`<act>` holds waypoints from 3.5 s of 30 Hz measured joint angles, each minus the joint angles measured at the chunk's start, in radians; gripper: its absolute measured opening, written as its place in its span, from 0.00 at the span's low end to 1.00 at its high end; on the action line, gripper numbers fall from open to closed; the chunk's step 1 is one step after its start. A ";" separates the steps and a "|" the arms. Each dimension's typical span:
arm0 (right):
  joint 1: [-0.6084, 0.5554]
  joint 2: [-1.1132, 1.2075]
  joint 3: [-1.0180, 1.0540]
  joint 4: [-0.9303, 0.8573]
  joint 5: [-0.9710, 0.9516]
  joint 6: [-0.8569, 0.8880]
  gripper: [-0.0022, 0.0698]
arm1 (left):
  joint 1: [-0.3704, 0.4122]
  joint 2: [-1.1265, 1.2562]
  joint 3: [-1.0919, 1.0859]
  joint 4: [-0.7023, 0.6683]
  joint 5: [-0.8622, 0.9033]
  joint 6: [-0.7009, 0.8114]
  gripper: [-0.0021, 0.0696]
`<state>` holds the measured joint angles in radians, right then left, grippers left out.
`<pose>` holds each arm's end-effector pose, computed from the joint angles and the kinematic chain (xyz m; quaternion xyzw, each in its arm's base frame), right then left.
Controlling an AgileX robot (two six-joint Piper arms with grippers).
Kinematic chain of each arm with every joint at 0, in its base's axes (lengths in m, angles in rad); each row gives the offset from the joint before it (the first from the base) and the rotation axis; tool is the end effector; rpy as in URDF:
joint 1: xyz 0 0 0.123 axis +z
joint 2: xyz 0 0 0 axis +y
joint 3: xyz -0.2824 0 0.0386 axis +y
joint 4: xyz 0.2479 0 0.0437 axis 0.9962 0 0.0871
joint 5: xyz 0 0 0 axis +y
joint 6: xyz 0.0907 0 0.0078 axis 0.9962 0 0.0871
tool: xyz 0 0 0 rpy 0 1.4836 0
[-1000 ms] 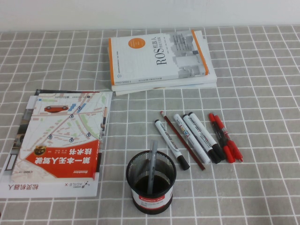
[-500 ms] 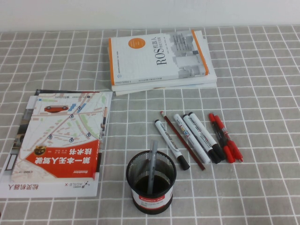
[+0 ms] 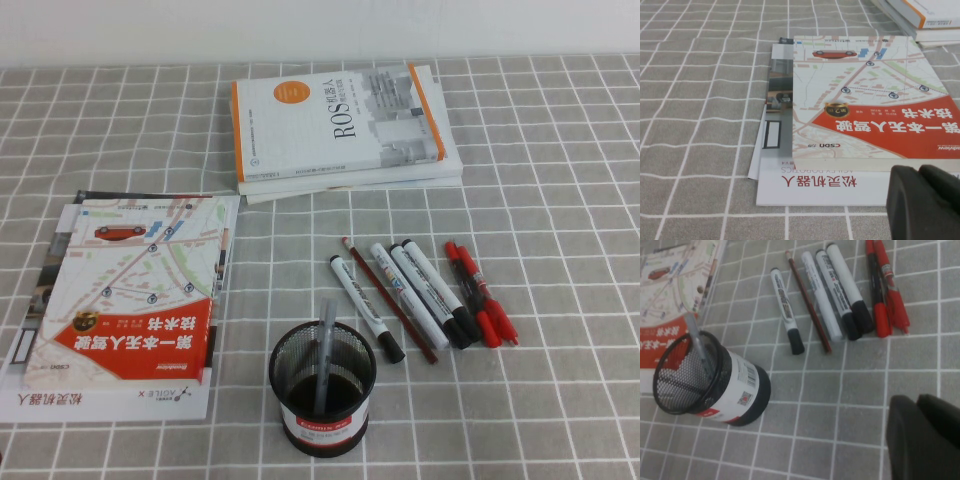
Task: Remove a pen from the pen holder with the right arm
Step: 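Take a marker out of the pen holder and lay it on the table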
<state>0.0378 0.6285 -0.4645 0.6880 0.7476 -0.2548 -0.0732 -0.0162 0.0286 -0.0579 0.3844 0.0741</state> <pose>0.1072 0.0434 0.2700 0.0173 0.8886 0.2647 0.3741 0.0518 -0.0058 0.1698 0.0442 0.8063 -0.0243 0.5894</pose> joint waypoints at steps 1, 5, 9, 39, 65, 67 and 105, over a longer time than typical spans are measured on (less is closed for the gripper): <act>0.000 0.036 -0.022 -0.012 0.013 0.000 0.01 | 0.000 0.000 0.000 0.000 0.000 0.000 0.02; 0.000 0.155 -0.095 -0.029 0.034 -0.030 0.01 | 0.000 0.000 0.000 0.000 0.000 0.000 0.02; 0.014 0.261 -0.157 -0.029 0.036 -0.057 0.01 | 0.000 0.000 0.000 0.000 0.000 0.000 0.02; 0.740 0.921 -0.598 -0.066 -0.293 0.018 0.21 | 0.000 0.000 0.000 0.000 0.000 0.000 0.02; 0.696 0.947 -0.510 0.174 -0.544 0.014 0.56 | 0.000 0.000 0.000 0.000 0.000 0.000 0.02; 0.702 0.960 -0.510 0.184 -0.544 -0.011 0.56 | 0.000 0.000 0.000 0.000 0.000 0.000 0.02; 0.727 1.048 -0.548 0.231 -0.561 -0.129 0.11 | 0.000 0.000 0.000 0.000 0.000 0.000 0.02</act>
<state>0.7644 1.6764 -1.0128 0.9190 0.1869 -0.3842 -0.0732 -0.0162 0.0286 -0.0579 0.3844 0.0741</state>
